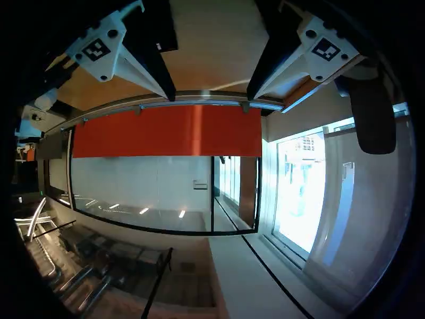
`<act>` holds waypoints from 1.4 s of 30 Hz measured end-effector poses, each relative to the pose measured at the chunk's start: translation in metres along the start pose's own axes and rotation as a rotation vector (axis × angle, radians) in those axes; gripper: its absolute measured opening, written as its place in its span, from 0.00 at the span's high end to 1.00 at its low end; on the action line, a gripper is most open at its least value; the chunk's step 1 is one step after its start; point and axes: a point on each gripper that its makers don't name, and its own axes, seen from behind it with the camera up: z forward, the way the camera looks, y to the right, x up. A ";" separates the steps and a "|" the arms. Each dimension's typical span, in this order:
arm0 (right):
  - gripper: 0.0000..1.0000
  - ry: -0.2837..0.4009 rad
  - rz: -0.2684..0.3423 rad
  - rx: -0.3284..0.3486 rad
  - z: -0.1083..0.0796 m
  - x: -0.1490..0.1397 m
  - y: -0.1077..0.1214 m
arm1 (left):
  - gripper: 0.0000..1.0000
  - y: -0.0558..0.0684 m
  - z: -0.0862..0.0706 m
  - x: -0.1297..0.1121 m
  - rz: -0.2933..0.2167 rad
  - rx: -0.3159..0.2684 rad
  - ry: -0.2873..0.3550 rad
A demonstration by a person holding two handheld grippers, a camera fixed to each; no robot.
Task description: Fold towel
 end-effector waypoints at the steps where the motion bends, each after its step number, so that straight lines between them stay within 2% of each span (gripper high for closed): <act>1: 0.00 -0.001 0.000 -0.001 -0.001 0.001 0.000 | 0.01 0.000 0.000 0.001 0.000 -0.002 -0.001; 14: 0.00 -0.004 0.001 -0.008 -0.004 0.004 0.000 | 0.01 0.001 0.004 -0.001 0.016 -0.024 -0.037; 23: 0.00 -0.070 -0.030 0.042 -0.002 -0.011 -0.009 | 0.01 0.016 0.005 -0.014 0.075 -0.125 -0.110; 33: 0.00 -0.167 -0.090 0.229 0.000 -0.030 -0.047 | 0.01 0.048 0.000 -0.047 0.127 -0.308 -0.237; 42: 0.00 -0.262 -0.134 0.353 -0.001 -0.065 -0.070 | 0.01 0.072 -0.002 -0.087 0.164 -0.401 -0.314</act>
